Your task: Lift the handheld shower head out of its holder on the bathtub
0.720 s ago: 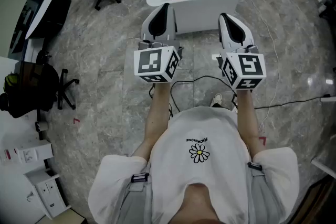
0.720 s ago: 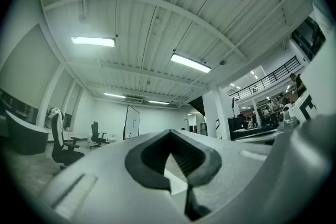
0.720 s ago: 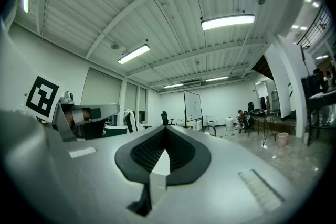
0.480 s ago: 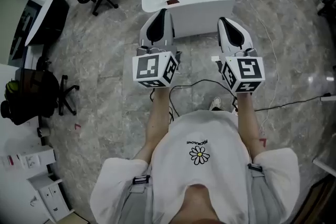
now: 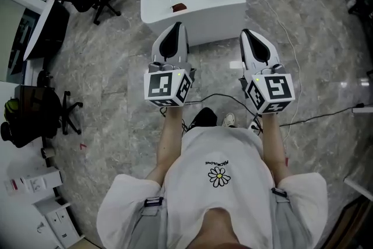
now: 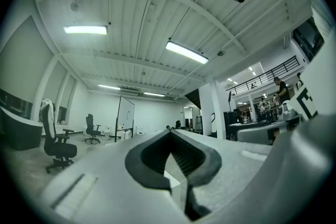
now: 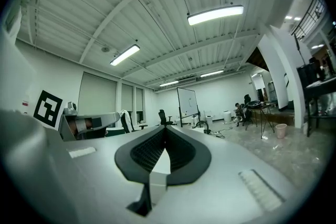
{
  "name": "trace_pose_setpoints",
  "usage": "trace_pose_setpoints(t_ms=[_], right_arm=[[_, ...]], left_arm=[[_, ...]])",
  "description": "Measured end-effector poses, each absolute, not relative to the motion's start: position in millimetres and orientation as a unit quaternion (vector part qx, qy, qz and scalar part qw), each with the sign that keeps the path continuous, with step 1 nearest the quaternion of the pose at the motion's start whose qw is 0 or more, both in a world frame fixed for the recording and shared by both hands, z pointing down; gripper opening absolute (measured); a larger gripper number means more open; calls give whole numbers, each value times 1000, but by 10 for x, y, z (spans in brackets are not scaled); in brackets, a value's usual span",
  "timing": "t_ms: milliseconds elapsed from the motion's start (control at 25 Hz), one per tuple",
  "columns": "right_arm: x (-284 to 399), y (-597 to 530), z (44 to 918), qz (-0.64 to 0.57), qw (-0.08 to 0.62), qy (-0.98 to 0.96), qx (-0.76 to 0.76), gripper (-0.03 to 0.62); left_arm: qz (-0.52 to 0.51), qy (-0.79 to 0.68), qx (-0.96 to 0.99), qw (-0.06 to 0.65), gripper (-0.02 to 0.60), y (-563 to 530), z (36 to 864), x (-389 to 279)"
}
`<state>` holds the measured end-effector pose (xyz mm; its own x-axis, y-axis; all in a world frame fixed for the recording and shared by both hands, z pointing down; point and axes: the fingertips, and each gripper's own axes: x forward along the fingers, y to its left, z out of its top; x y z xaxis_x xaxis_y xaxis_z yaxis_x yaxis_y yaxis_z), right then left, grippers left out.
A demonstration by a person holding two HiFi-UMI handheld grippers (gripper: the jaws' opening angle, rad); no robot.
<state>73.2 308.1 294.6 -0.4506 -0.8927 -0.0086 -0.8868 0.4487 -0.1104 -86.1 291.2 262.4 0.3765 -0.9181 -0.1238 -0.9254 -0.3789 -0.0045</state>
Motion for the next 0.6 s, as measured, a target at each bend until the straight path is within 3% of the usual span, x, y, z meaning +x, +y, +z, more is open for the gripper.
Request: trace_pose_setpoints(t_ms=[600], right_arm=[[1328, 2228, 3395, -93, 28, 832, -546, 23]], left_arm=[[51, 536, -843, 10, 0, 1828, 2980, -365]])
